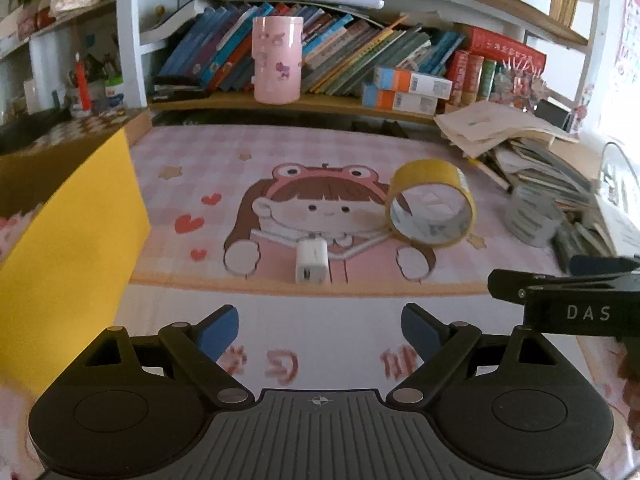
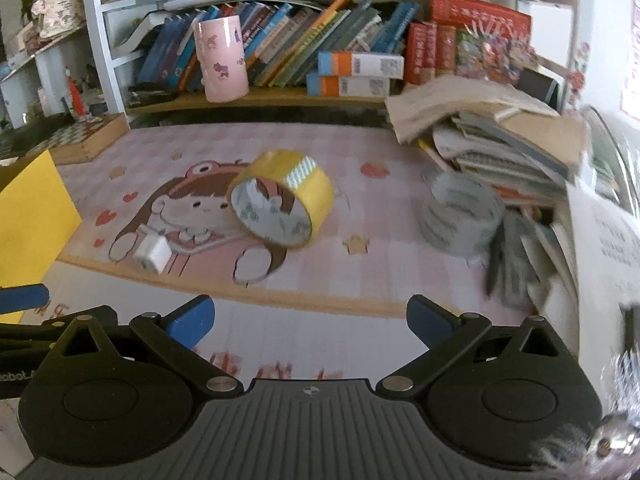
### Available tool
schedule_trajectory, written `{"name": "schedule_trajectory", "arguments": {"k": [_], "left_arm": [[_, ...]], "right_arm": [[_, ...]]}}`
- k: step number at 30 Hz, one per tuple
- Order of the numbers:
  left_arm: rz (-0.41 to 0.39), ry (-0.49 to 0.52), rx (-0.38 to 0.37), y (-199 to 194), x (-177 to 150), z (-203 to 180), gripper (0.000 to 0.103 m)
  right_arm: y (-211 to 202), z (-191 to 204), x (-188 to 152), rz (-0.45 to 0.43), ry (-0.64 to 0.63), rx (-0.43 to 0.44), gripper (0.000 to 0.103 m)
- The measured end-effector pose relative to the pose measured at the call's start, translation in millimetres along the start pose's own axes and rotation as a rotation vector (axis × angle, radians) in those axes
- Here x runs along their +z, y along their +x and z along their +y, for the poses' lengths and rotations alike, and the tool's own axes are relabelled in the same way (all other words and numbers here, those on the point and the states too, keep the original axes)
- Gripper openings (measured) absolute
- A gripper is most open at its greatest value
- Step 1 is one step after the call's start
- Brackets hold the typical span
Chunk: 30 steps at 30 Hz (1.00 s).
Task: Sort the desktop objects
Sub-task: 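Grasp the white charger with the left tool while the right tool grasps the yellow tape roll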
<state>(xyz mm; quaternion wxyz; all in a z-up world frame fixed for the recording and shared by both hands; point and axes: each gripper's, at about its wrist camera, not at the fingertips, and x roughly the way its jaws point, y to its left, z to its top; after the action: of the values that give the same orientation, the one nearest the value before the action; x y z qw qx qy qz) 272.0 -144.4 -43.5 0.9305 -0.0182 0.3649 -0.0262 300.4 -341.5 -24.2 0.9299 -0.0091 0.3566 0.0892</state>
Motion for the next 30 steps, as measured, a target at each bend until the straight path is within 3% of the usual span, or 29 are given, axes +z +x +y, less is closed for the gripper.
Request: {"name": "schedule_trajectory", "arguments": {"k": [19,30], "left_arm": [[0.059,0.049,0.062,75,30,-4,0.085],[0.081,0.042,0.059,102,31,-7,0.068]], "right_arm": [[70,-6,54,-0.030,-0.119,0.063,0.100],[96,-2,65,-0.018,-0.184,0.096,0.089]]}}
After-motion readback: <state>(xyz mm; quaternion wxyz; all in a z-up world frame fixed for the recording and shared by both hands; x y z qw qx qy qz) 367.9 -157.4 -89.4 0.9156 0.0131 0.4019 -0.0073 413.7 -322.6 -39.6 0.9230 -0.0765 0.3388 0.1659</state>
